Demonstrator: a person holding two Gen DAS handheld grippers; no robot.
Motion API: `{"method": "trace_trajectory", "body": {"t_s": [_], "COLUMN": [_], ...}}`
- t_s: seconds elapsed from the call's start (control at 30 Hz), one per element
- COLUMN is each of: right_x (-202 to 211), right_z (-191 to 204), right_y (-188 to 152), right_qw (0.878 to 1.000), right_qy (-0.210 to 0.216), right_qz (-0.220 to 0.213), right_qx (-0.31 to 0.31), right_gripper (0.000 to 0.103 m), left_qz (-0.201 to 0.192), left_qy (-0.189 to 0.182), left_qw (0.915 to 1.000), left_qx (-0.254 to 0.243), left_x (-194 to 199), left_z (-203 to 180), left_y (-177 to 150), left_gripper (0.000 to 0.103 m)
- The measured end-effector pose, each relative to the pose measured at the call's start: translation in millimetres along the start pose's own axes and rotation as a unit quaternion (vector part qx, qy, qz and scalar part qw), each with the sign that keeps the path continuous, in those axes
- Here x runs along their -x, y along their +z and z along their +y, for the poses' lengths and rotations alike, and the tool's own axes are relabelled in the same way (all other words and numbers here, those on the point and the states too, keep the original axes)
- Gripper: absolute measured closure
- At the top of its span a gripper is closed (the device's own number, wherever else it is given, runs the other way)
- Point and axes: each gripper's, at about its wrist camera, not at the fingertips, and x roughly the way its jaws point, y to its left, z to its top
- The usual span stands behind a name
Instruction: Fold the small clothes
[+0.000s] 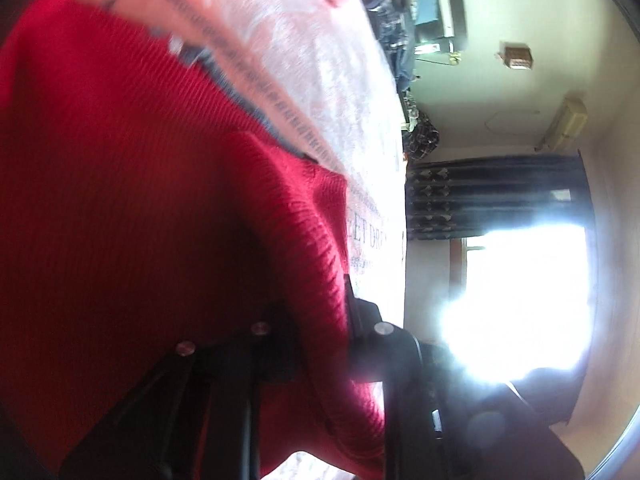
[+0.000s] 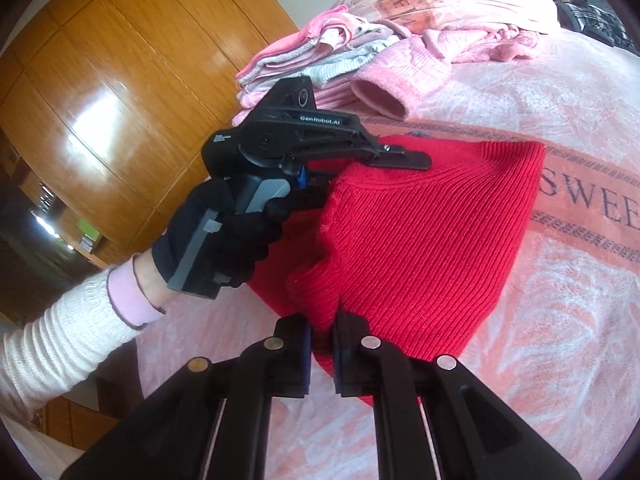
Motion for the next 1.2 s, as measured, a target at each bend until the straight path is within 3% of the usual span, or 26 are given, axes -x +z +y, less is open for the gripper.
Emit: {"method": "trace_trajectory", "body": {"t_s": [0.27,0.4,0.6,0.83,0.87,0.93,1.0,1.1,1.2], "right_x": [-32,-55,-99,-164,-171,-180,-181,-171,-155], "right_z": [43,66,88,91,88,80,75,73,68], "right_y": [27,38,43,33,31,25,19,14,11], "right_qw": [0.999,0.998,0.997,0.996,0.995,0.994,0.993,0.993,0.989], "right_qy": [0.047,0.062,0.072,0.023,0.021,0.025,0.057,0.076,0.12], "right_qz": [-0.012,-0.006,0.022,0.087,0.092,0.105,0.098,0.089,0.07], "right_qx": [0.015,0.022,0.026,0.022,0.017,-0.008,-0.02,-0.025,-0.048], "right_gripper": [0.095,0.095,0.095,0.094,0.092,0.071,0.063,0.057,0.056], "left_qz": [-0.042,-0.054,-0.073,-0.066,-0.065,-0.064,-0.067,-0.088,-0.108], "left_qy": [0.02,0.049,0.063,0.106,0.105,0.097,0.085,0.084,0.081], "left_qw": [0.9964,0.9932,0.9916,0.9909,0.9913,0.9927,0.994,0.9925,0.9908], "left_qx": [-0.071,-0.091,-0.085,-0.051,-0.046,-0.032,-0.017,-0.014,-0.01], "left_x": [61,88,129,132,134,131,132,146,151], "left_z": [-28,-27,2,69,79,89,95,99,99], "left_y": [21,28,26,26,25,27,30,30,38], "left_gripper": [0.088,0.088,0.088,0.087,0.087,0.084,0.082,0.075,0.077]}}
